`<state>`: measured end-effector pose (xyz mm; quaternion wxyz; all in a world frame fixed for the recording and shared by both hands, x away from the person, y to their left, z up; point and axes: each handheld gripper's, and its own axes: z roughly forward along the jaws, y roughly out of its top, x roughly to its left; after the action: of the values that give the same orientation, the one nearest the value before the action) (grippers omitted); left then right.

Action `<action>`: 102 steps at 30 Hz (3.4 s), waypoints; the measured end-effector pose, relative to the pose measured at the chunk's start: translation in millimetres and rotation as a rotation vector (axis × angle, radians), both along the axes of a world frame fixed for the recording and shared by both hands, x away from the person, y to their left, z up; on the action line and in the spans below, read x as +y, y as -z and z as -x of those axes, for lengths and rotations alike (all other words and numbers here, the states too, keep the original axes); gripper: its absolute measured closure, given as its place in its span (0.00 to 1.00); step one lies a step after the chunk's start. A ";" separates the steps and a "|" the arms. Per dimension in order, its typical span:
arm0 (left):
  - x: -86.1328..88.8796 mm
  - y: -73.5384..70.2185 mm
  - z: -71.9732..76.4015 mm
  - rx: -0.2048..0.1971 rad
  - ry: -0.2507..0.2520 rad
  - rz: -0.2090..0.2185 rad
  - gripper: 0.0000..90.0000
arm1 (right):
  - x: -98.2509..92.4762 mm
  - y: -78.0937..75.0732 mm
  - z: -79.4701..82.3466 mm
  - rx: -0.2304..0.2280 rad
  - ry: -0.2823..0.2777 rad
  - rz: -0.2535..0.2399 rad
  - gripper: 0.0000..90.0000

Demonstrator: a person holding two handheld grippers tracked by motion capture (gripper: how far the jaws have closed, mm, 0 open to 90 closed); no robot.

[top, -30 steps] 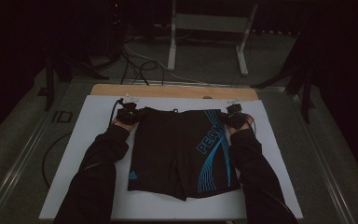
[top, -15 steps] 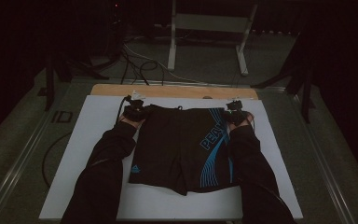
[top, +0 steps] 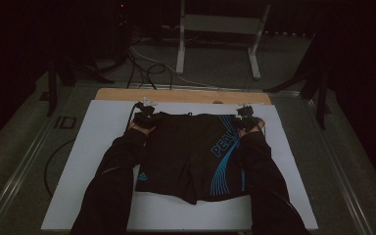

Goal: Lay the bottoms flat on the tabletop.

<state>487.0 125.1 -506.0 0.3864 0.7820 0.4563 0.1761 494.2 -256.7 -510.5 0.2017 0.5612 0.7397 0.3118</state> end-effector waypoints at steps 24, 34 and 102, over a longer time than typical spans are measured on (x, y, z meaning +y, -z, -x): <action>5.3 -9.9 7.5 0.037 0.065 0.082 0.06 | 3.3 -11.7 6.9 -0.042 -0.082 -0.092 0.15; 7.6 -39.3 20.7 0.028 0.148 0.086 0.00 | 15.1 -27.8 19.8 -0.067 -0.210 -0.097 0.12; 79.8 -14.4 207.1 -0.008 0.413 0.124 0.00 | 2.6 -12.8 196.2 -0.128 -0.603 -0.206 0.10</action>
<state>280.0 204.9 -491.6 0.4636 0.8327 0.2950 0.0681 298.1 -254.0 -497.7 0.0885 0.3137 0.8229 0.4654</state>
